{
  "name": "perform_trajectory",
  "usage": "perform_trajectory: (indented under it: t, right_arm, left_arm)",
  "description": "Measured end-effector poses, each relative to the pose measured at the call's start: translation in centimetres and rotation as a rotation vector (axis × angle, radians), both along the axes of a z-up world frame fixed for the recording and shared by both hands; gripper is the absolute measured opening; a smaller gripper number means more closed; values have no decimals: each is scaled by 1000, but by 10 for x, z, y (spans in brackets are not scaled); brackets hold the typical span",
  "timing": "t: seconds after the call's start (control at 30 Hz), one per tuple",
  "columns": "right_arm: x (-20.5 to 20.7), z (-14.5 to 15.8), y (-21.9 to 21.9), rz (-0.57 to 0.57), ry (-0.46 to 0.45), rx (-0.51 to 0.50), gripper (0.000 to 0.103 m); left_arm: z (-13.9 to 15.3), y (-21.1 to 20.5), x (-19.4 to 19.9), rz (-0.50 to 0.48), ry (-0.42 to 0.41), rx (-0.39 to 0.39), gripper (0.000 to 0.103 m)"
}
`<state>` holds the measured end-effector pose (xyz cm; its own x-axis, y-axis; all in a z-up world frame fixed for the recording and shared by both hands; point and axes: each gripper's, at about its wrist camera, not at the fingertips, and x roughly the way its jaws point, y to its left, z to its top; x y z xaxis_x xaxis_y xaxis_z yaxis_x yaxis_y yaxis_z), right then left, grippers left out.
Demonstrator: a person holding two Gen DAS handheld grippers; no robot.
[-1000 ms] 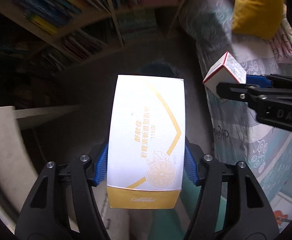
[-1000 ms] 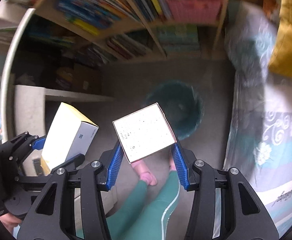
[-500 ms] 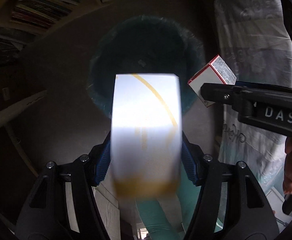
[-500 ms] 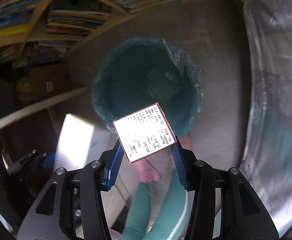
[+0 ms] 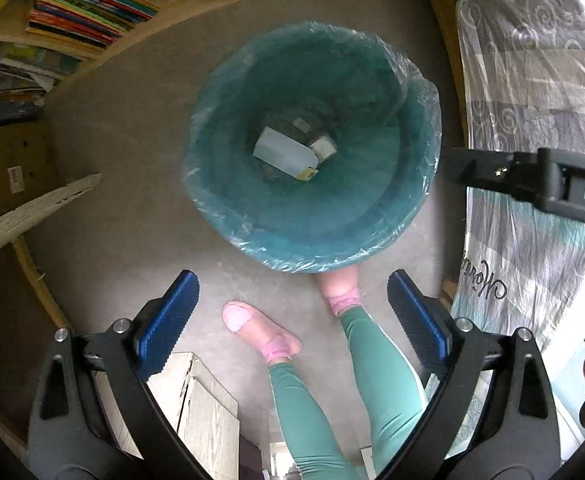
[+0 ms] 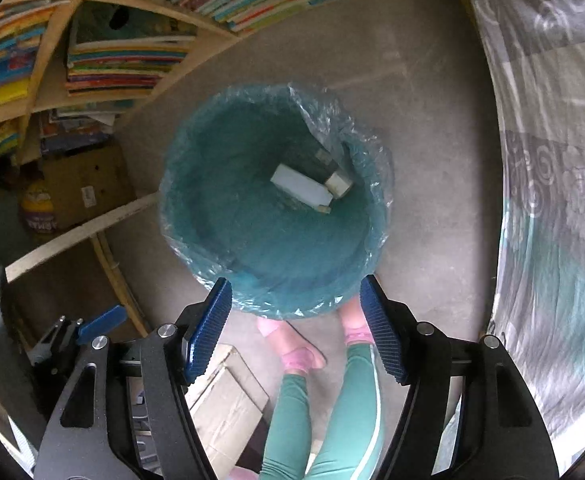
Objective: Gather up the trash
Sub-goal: 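Open both tools to drop the boxes into the teal bin, then swing both tools back to the table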
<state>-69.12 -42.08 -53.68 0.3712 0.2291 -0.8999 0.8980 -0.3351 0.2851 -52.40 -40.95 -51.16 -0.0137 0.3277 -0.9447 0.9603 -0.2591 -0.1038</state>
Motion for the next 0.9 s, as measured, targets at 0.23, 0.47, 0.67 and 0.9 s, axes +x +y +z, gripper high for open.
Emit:
perform_trajectory:
  t: [0.23,0.47,0.67,0.9]
  right_arm:
    - [5,68,3,29,-21,-127,67]
    - [46,181,17,220,-28,-268,70]
    - [133,303,39,492,-131,-472,83]
    - [278,419,57,793,-339,-670,88]
  left_arm:
    - [75,9,30,53,13,-133,93]
    - [205,36,87,156,1,-308,93]
    - [317,74,152,322,2,-450,94]
    - [411,164,272,570,-83,-607,96]
